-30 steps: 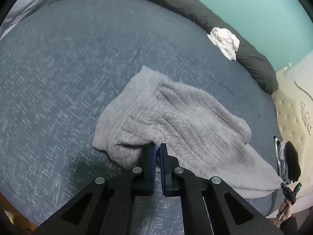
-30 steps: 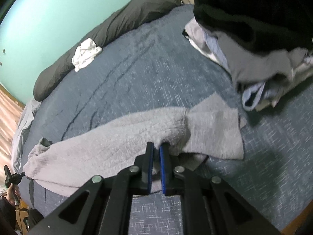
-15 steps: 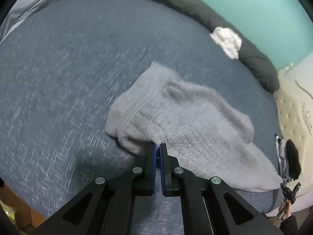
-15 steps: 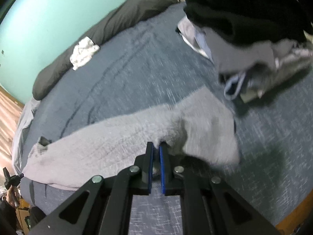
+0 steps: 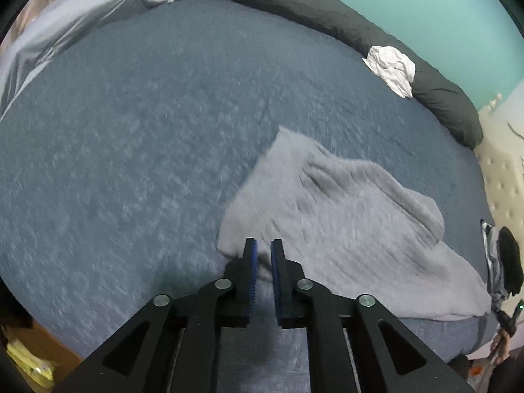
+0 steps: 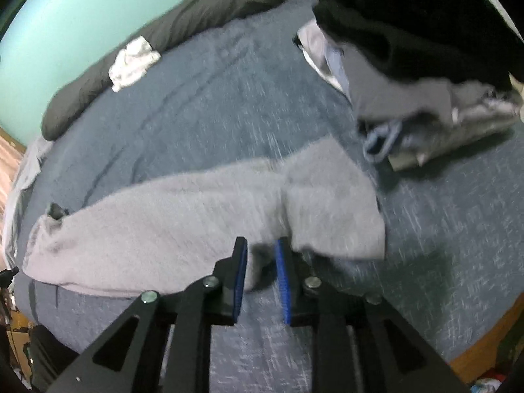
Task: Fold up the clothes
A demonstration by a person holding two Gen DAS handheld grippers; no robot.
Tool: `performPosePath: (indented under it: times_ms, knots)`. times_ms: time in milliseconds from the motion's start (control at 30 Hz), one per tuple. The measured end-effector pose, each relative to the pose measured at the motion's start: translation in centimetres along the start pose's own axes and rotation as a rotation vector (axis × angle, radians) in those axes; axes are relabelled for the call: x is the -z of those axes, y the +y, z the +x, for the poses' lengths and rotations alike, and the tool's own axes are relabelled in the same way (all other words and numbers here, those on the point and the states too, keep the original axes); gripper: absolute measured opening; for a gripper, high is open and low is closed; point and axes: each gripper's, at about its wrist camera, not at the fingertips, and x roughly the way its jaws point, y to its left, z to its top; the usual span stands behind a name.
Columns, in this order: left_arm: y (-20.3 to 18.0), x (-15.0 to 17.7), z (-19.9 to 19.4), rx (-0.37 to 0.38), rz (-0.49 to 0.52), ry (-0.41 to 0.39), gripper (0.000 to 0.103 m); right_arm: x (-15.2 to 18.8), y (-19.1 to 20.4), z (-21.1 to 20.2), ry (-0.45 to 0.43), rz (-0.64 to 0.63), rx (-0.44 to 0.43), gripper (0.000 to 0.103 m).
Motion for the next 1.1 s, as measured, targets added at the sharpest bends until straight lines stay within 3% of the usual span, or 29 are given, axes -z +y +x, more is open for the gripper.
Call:
performPosePath:
  times_ms: [67,333,467,733,1000,1100]
  knots:
    - [-0.2,-1.1,0.8,0.018,-0.008,0.001,0.023,-0.9,1.0,-0.1,-0.024,-0.002,-0.031,0.031]
    - [-2.2,-5.1,5.2,0.043,0.052,0.025,0.035,-4.1,8.2,4.4,0.005,-0.105,-0.11,0.044]
    - [-2.4,-7.0,6.7,0.029,0.083,0.027,0.04,-5.2,12.1,7.7,0.051,-0.188,-0.123,0.045]
    - [-1.4,-10.3,9.9,0.076,0.077,0.042,0.049,-5.7,14.6,11.4,0.104,-0.21,-0.123,0.045]
    - [-1.9,-10.5,13.3,0.143,0.056,0.111,0.048,-6.0,14.9,13.2,0.111,-0.199,-0.102,0.045]
    - [-2.2,-10.1,13.2,0.163,0.049,0.112,0.023,-6.0,15.1,13.2,0.107,-0.204,-0.103,0.045]
